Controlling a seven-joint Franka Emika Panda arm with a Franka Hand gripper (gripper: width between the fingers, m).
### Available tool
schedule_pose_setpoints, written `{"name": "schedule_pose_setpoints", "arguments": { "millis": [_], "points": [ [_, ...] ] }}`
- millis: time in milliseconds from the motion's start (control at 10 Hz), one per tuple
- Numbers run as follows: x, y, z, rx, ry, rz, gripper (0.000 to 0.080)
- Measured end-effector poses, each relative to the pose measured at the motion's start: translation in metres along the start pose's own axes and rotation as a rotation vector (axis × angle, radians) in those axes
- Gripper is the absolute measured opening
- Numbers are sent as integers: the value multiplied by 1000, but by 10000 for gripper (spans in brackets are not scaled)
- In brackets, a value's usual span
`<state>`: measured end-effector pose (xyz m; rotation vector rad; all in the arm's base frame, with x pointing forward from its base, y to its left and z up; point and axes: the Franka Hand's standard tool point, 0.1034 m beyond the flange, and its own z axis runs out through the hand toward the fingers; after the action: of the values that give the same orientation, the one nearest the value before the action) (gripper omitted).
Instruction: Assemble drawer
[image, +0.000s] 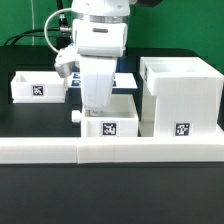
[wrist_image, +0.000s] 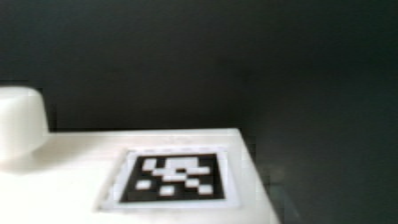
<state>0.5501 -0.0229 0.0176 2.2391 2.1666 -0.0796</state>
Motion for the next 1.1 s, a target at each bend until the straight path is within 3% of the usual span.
{"name": "schedule_pose_setpoints", "arguments": {
  "millis": [200, 800, 900, 1100],
  "points": [
    [-2, -5, 1, 42, -4, 3, 42],
    [5, 0, -1, 30, 0, 26, 42],
    [6, 2, -1, 1, 4, 30, 42],
    [7, 1, 0, 1, 6, 34, 42]
  ]
}}
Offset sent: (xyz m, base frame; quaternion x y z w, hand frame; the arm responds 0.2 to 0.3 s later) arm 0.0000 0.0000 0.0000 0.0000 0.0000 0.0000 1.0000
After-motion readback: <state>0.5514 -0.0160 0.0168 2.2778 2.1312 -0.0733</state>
